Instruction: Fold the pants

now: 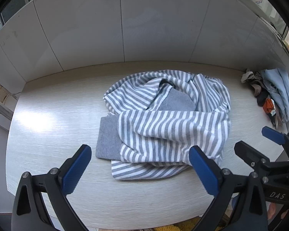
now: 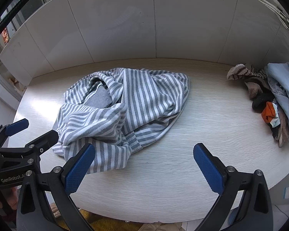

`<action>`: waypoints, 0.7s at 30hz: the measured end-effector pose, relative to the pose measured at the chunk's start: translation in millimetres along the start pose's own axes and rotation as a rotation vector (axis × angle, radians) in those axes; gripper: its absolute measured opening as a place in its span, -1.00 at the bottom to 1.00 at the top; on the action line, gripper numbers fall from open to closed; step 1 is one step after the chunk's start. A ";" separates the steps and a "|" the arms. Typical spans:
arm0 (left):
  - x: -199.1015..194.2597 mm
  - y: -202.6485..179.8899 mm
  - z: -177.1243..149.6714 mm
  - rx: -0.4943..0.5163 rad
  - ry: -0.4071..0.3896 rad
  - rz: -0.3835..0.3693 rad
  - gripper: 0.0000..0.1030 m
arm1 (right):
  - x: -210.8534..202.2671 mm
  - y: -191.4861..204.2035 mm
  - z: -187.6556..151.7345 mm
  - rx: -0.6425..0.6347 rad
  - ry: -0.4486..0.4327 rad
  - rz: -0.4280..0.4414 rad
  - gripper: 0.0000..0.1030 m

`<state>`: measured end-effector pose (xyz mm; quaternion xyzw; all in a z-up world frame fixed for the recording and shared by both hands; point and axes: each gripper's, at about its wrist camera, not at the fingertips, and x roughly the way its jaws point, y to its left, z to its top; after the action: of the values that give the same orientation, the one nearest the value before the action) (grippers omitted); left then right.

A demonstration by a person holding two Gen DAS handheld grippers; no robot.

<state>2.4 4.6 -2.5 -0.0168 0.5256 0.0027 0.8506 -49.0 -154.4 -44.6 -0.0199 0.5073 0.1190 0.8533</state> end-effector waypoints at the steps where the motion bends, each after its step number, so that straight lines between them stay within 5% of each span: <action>1: 0.0 -0.3 -0.1 0.001 0.000 0.000 0.99 | 0.0 -0.1 -0.1 0.000 0.000 0.000 1.00; 21: 1.9 -3.0 -2.2 0.003 0.006 0.003 0.99 | 0.2 -2.1 -0.5 0.001 0.002 0.003 1.00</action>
<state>1.4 1.5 -5.1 -0.0145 0.5281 0.0032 0.8491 -48.9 -156.5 -45.2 -0.0189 0.5081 0.1199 0.8527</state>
